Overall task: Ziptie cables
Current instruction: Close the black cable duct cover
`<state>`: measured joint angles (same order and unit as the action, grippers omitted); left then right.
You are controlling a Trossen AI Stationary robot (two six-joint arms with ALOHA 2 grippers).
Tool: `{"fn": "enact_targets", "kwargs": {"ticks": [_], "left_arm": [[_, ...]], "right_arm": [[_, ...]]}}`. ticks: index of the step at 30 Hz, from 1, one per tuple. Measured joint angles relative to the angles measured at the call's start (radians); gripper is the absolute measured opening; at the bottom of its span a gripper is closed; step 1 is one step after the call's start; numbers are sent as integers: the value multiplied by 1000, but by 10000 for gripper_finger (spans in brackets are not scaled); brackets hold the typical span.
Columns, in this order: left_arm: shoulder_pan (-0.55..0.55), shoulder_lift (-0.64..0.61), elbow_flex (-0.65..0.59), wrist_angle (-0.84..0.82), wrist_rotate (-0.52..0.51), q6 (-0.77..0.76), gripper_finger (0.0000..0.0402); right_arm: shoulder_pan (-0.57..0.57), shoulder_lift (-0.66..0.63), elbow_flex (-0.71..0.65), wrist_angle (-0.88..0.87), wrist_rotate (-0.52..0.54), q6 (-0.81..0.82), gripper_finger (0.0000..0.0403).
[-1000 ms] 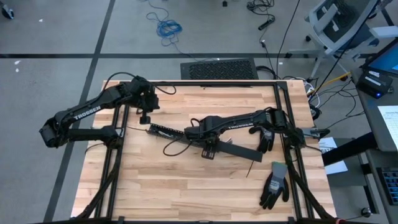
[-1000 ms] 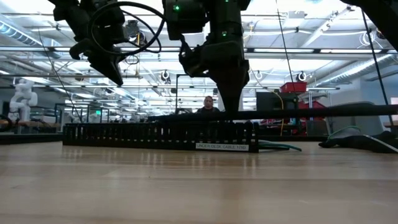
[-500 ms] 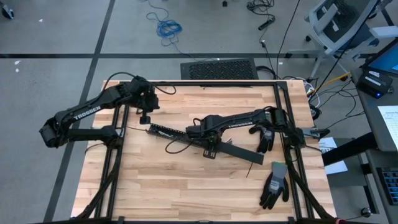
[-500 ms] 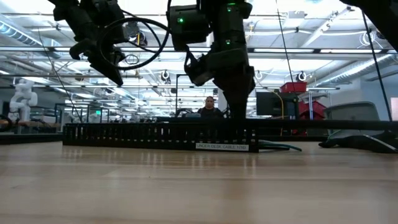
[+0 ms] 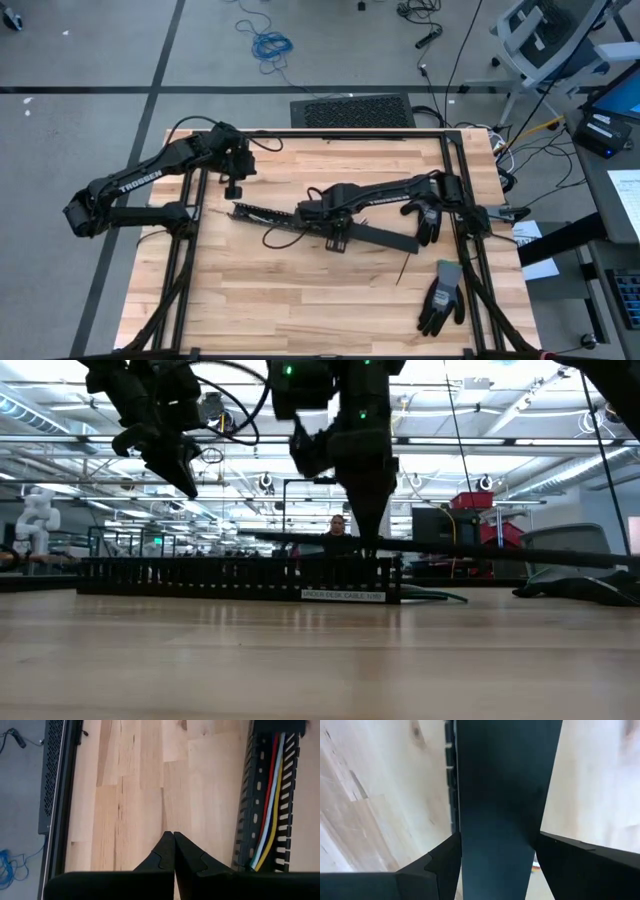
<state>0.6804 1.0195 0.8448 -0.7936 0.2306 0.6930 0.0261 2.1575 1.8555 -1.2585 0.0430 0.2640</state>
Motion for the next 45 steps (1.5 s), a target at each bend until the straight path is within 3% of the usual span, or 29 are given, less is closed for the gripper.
{"fn": "enact_targets", "kwargs": {"ticks": [12,17,40,45], "left_arm": [[0,0,0,0,0,-3,0],[0,0,0,0,-1,-4,0],[0,0,0,15,-1,-4,0],[0,0,0,22,-1,-4,0]], "right_arm": [[3,-38,-7,-33,3,-96,200],[2,-38,-27,-36,-53,-91,199],[8,-39,-120,15,-75,-40,200],[8,-39,-120,8,-124,-41,201]]}}
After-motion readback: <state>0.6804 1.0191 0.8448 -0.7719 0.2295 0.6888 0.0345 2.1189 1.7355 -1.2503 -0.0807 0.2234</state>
